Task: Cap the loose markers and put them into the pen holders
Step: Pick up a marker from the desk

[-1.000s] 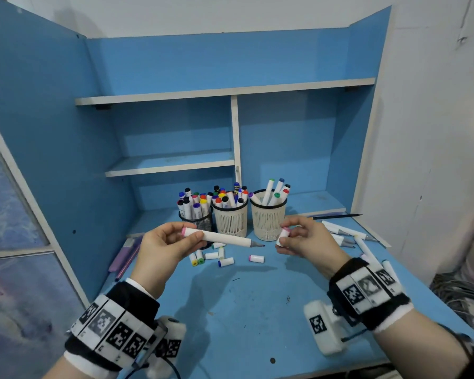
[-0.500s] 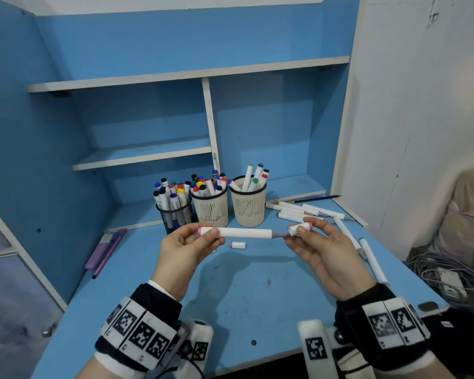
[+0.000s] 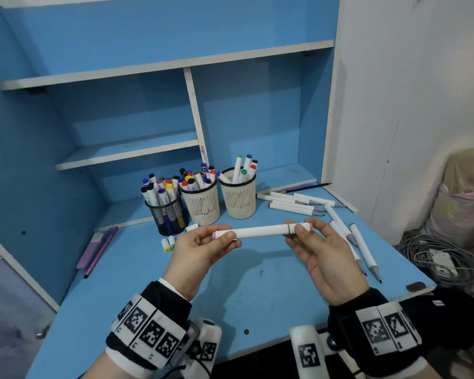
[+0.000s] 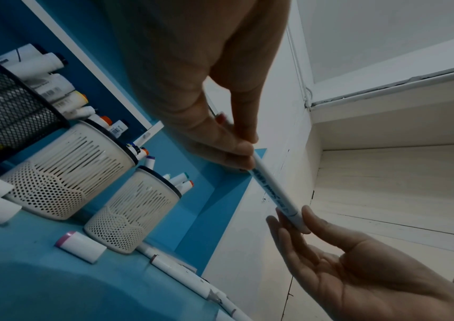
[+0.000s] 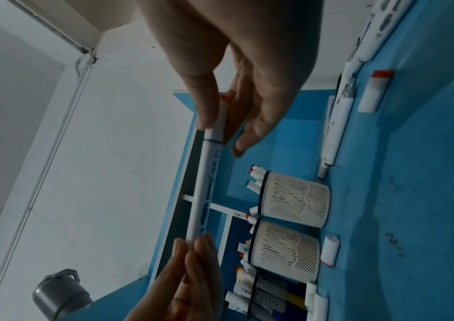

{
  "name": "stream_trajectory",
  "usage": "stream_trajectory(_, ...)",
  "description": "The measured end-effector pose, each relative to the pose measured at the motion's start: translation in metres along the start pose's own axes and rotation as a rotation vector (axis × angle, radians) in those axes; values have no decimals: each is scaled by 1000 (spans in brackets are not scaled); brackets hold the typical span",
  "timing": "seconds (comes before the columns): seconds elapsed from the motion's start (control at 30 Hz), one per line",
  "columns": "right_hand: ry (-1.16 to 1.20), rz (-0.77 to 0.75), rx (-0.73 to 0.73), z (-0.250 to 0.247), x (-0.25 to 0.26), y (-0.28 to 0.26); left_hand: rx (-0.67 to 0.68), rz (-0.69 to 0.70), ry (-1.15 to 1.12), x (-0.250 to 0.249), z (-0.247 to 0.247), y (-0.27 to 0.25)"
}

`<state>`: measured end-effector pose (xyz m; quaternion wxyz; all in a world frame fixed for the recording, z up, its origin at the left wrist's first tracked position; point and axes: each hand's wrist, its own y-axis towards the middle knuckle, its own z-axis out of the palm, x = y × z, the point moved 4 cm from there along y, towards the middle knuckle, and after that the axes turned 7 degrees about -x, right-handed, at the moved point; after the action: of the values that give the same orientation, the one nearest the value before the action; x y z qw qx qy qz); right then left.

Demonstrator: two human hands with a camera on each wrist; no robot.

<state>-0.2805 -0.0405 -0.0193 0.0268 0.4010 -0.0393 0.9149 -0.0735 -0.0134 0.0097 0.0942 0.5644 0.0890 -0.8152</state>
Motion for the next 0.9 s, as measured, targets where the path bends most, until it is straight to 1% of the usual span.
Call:
stream_trajectory(0.2, -47, -121, -19, -8, 5, -3, 36, 13, 104, 2, 6, 1)
stream_trajectory(0.37, -147, -218, -37, -7, 9, -6, 35, 19, 119, 4, 12, 3)
stream_trajectory(0.43, -173, -219, -36, -8, 11, -6, 39, 11, 114, 4, 13, 4)
stream_trajectory(0.53, -228, -167, -6, -13, 14, -5, 47, 40, 100, -2, 17, 6)
stream_trajectory(0.6, -343, -167, -11, -16, 17, -5, 26, 88, 86, -10, 24, 10)
stream_trajectory(0.67, -496, -233, -31, -21, 22, -4, -4, 150, 75, -19, 32, 15)
stream_trajectory(0.73, -635, -341, -68, -28, 30, -3, -21, 244, 95, -32, 41, 21)
stream_trajectory(0.8, -824, -451, -134, -40, 40, 2, -29, 355, 147, -47, 48, 29)
stream_trajectory(0.87, -1010, -509, -166, -55, 49, 9, -46, 467, 218, -64, 52, 39)
stream_trajectory(0.9, -1085, -508, -169, -63, 54, 12, -63, 519, 262, -72, 54, 44)
